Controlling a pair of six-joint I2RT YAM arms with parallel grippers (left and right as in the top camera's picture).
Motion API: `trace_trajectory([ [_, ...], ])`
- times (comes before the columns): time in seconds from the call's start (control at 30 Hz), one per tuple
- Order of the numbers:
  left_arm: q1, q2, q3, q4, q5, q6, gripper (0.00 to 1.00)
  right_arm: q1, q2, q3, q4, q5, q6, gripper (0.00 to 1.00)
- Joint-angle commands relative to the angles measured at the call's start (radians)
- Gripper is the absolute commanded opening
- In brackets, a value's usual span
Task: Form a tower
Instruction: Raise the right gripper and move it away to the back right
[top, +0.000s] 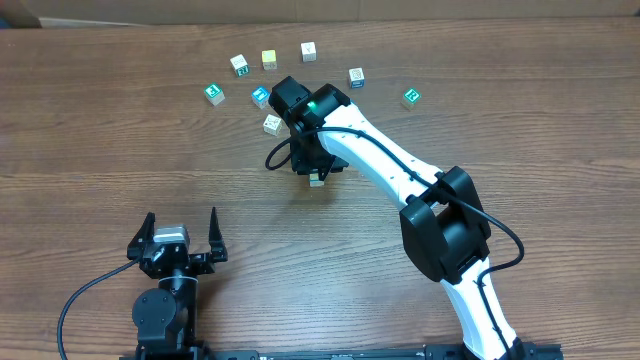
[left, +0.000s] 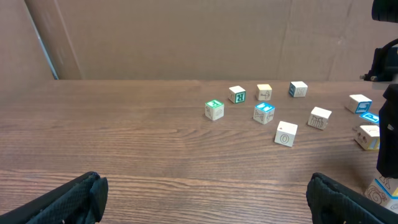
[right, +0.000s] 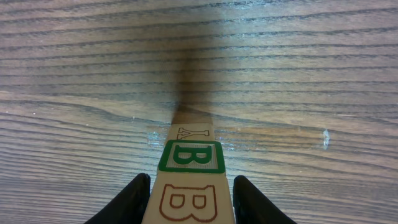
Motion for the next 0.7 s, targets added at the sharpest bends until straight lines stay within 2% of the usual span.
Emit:
trace_trajectory([
  [0.0,-0.003,-0.010,0.006,-0.012,-0.013,0.019,1.00,0.004,0.001,-0.005,0.005,0.000,-0.010,0.39],
  [0.17,-0.003,-0.010,0.006,-0.012,-0.013,0.018,1.00,0.004,0.001,-0.005,0.005,0.000,-0.010,0.41],
  [0.23,-0.003,-0.010,0.006,-0.012,-0.013,0.018,1.00,0.004,0.001,-0.005,0.005,0.000,-0.010,0.46],
  [0.27,-0.003,-0.010,0.006,-0.012,-0.013,0.019,1.00,0.004,0.001,-0.004,0.007,0.000,-0.010,0.56],
  [0.3,-0.003,-0.010,0.006,-0.012,-0.013,0.019,1.00,0.004,0.001,-0.004,0.008,0.000,-0.010,0.61],
  [0.43,-0.003,-0.010,0.006,-0.012,-0.013,0.019,1.00,0.004,0.001,-0.004,0.008,0.000,-0.010,0.73],
  [0.53,-0.003,-0.010,0.006,-0.012,-0.013,0.019,1.00,0.004,0.001,-0.004,0.008,0.000,-0.010,0.79],
  [0.67,-0.003,-0.010,0.006,-0.012,-0.013,0.019,0.99,0.004,0.001,-0.004,0.008,0.000,-0.010,0.81],
])
